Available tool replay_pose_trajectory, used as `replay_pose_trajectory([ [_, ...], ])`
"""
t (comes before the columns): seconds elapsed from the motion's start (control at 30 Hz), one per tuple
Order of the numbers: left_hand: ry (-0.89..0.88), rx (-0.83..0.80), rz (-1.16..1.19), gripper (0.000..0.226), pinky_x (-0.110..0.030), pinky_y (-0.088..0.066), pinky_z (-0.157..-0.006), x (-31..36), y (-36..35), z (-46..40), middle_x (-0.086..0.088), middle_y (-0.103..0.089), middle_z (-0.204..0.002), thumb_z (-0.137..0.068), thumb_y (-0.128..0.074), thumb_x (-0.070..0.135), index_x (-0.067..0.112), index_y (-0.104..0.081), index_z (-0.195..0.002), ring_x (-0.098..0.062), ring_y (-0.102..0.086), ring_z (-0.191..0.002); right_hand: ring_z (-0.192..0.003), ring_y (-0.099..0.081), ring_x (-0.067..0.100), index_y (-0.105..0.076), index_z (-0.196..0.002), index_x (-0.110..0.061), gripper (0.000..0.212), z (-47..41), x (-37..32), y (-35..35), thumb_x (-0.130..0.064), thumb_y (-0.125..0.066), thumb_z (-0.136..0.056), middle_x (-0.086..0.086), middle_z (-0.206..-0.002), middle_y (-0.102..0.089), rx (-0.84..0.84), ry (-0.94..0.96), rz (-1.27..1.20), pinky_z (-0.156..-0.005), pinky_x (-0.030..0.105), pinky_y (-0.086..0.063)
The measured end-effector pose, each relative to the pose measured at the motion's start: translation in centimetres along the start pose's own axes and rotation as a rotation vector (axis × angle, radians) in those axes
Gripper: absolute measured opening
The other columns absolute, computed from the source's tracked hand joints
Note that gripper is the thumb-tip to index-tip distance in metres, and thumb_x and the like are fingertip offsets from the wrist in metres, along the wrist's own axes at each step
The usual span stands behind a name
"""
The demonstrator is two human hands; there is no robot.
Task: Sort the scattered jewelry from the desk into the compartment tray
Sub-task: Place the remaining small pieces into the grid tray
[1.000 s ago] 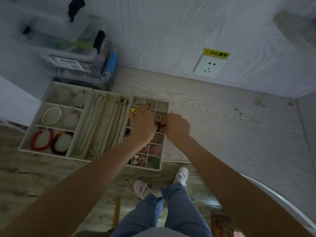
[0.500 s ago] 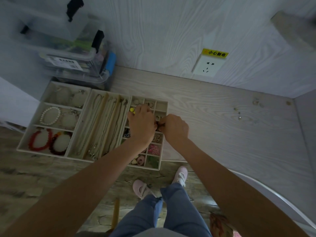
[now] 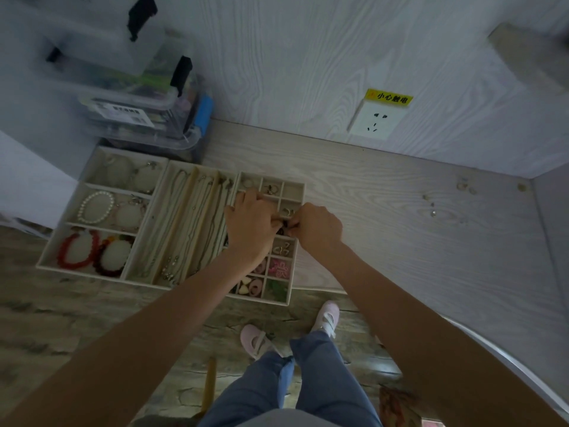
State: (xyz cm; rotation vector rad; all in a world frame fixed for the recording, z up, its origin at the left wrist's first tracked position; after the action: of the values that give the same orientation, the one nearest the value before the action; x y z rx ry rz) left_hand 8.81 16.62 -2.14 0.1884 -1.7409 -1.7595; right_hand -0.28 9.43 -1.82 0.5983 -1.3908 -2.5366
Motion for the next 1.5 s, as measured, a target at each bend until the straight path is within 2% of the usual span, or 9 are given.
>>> replay_pose_trajectory([
  [0.13,-0.027,0.018,0.104,0.011,-0.04,-0.042,-0.095,-1.4,0.6,0.6,-0.002,-0.052,-0.112,-0.085,-0.066,0.027,0.022,-0.07,-0.094,-0.02,-0.047,-0.111,-0.091,-0.065,0.025,-0.07,-0.103,-0.015,0.02,-0.2,-0.3,0.4,-0.013,-0.059,-0.087,0.006,-0.099,-0.07,-0.03,0.007,0.021,-0.071,0.029,-0.048],
  [0.23,-0.028,0.015,0.115,0.011,-0.041,-0.042,-0.095,-1.9,0.9,0.8,-0.002,-0.052,-0.113,-0.085,-0.065,0.026,0.022,-0.07,-0.094,-0.02,-0.048,-0.11,-0.089,-0.066,0.024,-0.072,-0.1,-0.016,0.018,-0.1,-0.3,0.4,-0.014,-0.06,-0.086,0.005,-0.098,-0.071,-0.029,0.008,-0.009,-0.075,0.031,-0.052],
  [0.33,-0.087,-0.029,0.092,0.018,-0.038,-0.041,-0.096,-2.1,0.7,0.8,-0.002,-0.052,-0.115,-0.088,-0.062,0.023,0.024,-0.069,-0.104,-0.019,-0.046,-0.113,-0.093,-0.066,0.023,-0.073,-0.098,-0.02,0.018,0.1,-0.1,0.4,-0.014,-0.062,-0.086,0.003,-0.102,-0.071,-0.033,-0.002,-0.059,-0.079,0.033,-0.053],
  [0.6,-0.253,-0.091,-0.038,0.035,-0.032,-0.032,-0.096,-2.0,0.6,1.5,0.001,-0.045,-0.125,-0.091,-0.055,0.015,0.029,-0.061,-0.122,-0.017,-0.039,-0.121,-0.09,-0.066,0.023,-0.072,-0.102,-0.021,0.021,0.3,0.1,0.3,-0.017,-0.055,-0.091,0.005,-0.099,-0.07,-0.029,-0.033,-0.139,-0.071,0.029,-0.046],
  [0.7,-0.306,-0.093,-0.034,0.03,-0.033,-0.031,-0.096,-1.8,0.5,1.5,0.0,-0.047,-0.126,-0.091,-0.055,0.019,0.027,-0.064,-0.119,-0.018,-0.039,-0.123,-0.087,-0.066,0.024,-0.071,-0.102,-0.018,0.02,0.2,0.1,0.2,-0.017,-0.055,-0.09,0.007,-0.095,-0.07,-0.031,-0.043,-0.133,-0.067,0.028,-0.045],
  [0.8,-0.333,-0.047,-0.047,0.02,-0.035,-0.033,-0.094,-1.4,0.3,1.1,-0.002,-0.05,-0.123,-0.088,-0.059,0.021,0.021,-0.071,-0.104,-0.021,-0.043,-0.12,-0.085,-0.066,0.023,-0.07,-0.102,-0.016,0.02,0.0,0.2,0.1,-0.019,-0.056,-0.089,0.007,-0.092,-0.07,-0.032,-0.055,-0.12,-0.065,0.028,-0.045],
  [1.07,-0.303,-0.055,-0.201,0.017,-0.036,-0.033,-0.096,0.1,-0.4,-0.2,0.0,-0.047,-0.122,-0.087,-0.061,0.024,0.018,-0.069,-0.101,-0.02,-0.039,-0.119,-0.086,-0.066,0.025,-0.069,-0.105,-0.016,0.021,-0.1,0.2,0.2,-0.02,-0.058,-0.087,0.009,-0.091,-0.069,-0.048,-0.046,-0.074,-0.065,0.028,-0.044],
  [1.3,-0.222,-0.09,-0.175,0.014,-0.036,-0.031,-0.095,0.8,-0.6,-1.1,-0.001,-0.048,-0.124,-0.085,-0.062,0.017,0.015,-0.067,-0.099,-0.02,-0.039,-0.12,-0.083,-0.066,0.025,-0.071,-0.1,-0.017,0.02,-0.2,0.1,0.0,-0.015,-0.055,-0.087,0.007,-0.081,-0.065,-0.033,-0.048,-0.054,-0.061,0.028,-0.041],
  [1.5,-0.165,-0.094,-0.118,0.018,-0.038,-0.033,-0.097,0.5,-1.0,-1.2,-0.004,-0.051,-0.12,-0.084,-0.064,0.021,0.013,-0.068,-0.099,-0.021,-0.042,-0.118,-0.084,-0.066,0.025,-0.071,-0.098,-0.016,0.02,-0.3,0.0,0.1,-0.013,-0.058,-0.084,0.007,-0.085,-0.067,-0.028,-0.039,-0.053,-0.06,0.028,-0.04],
])
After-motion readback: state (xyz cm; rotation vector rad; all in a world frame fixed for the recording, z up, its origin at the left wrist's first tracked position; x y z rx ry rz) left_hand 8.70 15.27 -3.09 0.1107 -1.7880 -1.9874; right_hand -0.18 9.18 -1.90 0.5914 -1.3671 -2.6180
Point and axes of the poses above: each hand's wrist, its own z-axis away from the middle knuckle, its own y-axis out of the back of the hand, x = y × z, the point moved 1 cm from there along -z, towards the middle knuckle
